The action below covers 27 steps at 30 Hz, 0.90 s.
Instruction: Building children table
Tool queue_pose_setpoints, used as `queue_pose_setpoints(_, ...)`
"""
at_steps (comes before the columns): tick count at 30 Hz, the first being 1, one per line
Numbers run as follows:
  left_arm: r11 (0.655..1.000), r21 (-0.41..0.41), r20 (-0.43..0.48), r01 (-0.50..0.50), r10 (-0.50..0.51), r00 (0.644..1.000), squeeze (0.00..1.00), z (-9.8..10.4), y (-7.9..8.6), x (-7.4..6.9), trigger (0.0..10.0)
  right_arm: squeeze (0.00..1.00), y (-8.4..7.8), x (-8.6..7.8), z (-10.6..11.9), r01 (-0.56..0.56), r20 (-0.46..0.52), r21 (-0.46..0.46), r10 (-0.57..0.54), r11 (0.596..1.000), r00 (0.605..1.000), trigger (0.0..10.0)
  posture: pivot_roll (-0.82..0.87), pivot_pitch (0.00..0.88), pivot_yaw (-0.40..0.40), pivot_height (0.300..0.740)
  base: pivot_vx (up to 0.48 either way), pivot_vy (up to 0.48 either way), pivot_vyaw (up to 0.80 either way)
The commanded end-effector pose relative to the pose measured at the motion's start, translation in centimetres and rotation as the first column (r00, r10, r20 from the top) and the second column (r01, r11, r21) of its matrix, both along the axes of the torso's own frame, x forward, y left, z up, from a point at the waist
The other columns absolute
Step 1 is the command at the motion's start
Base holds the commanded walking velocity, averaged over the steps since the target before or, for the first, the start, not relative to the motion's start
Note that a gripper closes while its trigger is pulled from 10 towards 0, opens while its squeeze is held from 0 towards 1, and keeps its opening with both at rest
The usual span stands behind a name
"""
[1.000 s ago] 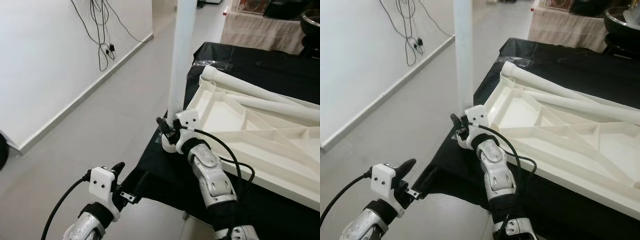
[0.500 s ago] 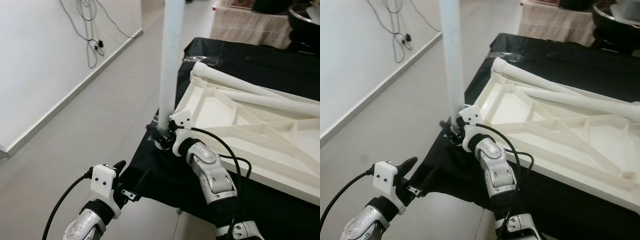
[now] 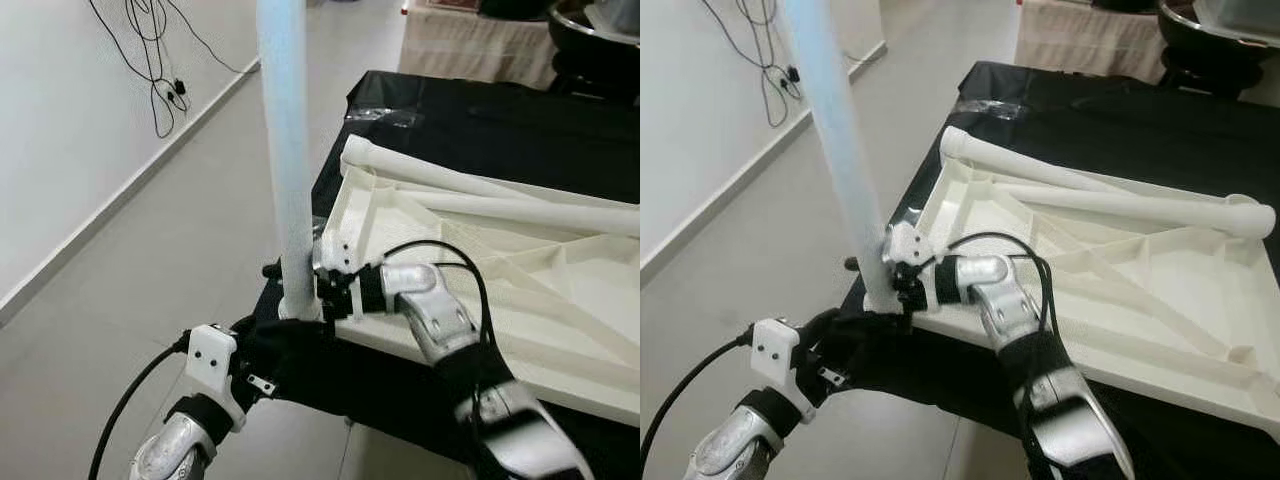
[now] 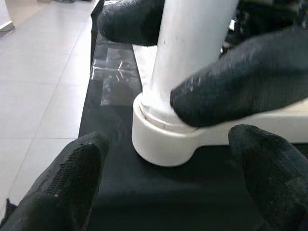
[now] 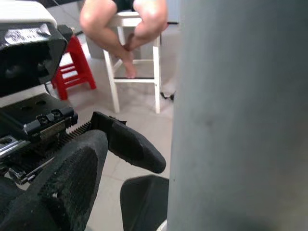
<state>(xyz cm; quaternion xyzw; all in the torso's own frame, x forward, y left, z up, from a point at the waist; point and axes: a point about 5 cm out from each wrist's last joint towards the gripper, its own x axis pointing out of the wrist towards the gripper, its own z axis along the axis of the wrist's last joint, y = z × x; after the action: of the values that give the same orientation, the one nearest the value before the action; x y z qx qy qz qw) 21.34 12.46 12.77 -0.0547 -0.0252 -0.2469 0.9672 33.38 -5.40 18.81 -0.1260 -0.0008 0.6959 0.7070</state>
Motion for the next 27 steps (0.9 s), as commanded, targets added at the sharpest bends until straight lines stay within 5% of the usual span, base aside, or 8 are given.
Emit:
queue_pose_setpoints(1, 1.000, 0.009, -0.025, -0.001, 0.001, 1.000, 0.00, -0.7, 0.0, -0.3, 10.0, 0.00, 0.9, -0.4, -0.2, -0.058, -0.001, -0.014, 0.057, 0.998, 0.998, 9.3, 0.12, 0.151, -0.017, 0.740, 0.000, 0.000, 0.00)
queue_pose_setpoints(2, 1.000, 0.010, -0.026, 0.002, -0.001, 1.000, 0.00, -0.7, -0.1, -0.4, 10.0, 0.00, 0.9, -0.2, 0.0, -0.086, -0.002, -0.018, 0.086, 0.996, 0.996, 0.0, 0.12, 0.152, -0.016, 0.740, 0.000, 0.000, 0.00)
queue_pose_setpoints(17, 1.000, 0.001, -0.028, 0.008, -0.008, 1.000, 0.00, -0.6, -0.1, -0.6, 10.0, 0.00, -0.7, 0.3, -0.6, 0.067, 0.030, 0.033, -0.068, 0.997, 0.997, 0.0, 0.10, 0.174, -0.014, 0.740, 0.000, 0.000, 0.00)
queue_pose_setpoints(18, 1.000, -0.001, -0.029, 0.007, -0.007, 1.000, 0.00, -0.6, -0.1, -0.7, 10.0, 0.00, -0.5, 0.7, -1.3, 0.307, -0.011, 0.128, -0.309, 0.943, 0.951, 0.0, 0.09, 0.182, -0.026, 0.740, 0.000, 0.000, 0.00)
queue_pose_setpoints(20, 1.000, -0.004, -0.031, 0.005, -0.005, 1.000, 0.00, -0.5, 0.1, -0.8, 10.0, 0.00, -0.9, -0.3, -2.7, 0.718, -0.131, 0.230, -0.710, 0.657, 0.692, 0.0, 0.10, 0.205, -0.015, 0.740, 0.000, 0.000, 0.00)
queue_pose_setpoints(21, 1.000, -0.004, -0.031, 0.005, -0.005, 1.000, 0.00, -0.5, 0.1, -0.8, 10.0, 0.00, -0.9, -0.3, -2.7, 0.718, -0.131, 0.230, -0.710, 0.657, 0.692, 0.0, 0.10, 0.205, -0.015, 0.740, 0.000, 0.000, 0.00)
queue_pose_setpoints(22, 1.000, -0.003, -0.034, 0.010, -0.011, 0.999, 0.00, -0.6, 0.1, -0.8, 10.0, 0.00, -0.8, -1.9, -3.6, 0.790, -0.169, 0.209, -0.775, 0.576, 0.609, 0.0, 0.08, 0.196, -0.007, 0.740, 0.000, 0.000, 0.00)
queue_pose_setpoints(27, 1.000, -0.006, -0.040, 0.029, -0.029, 0.999, 0.00, -0.6, 0.2, -0.6, 10.0, 0.00, -0.6, -3.1, -3.6, 0.801, -0.153, 0.196, -0.789, 0.566, 0.595, 0.0, 0.07, 0.186, -0.006, 0.740, 0.000, 0.000, 0.00)
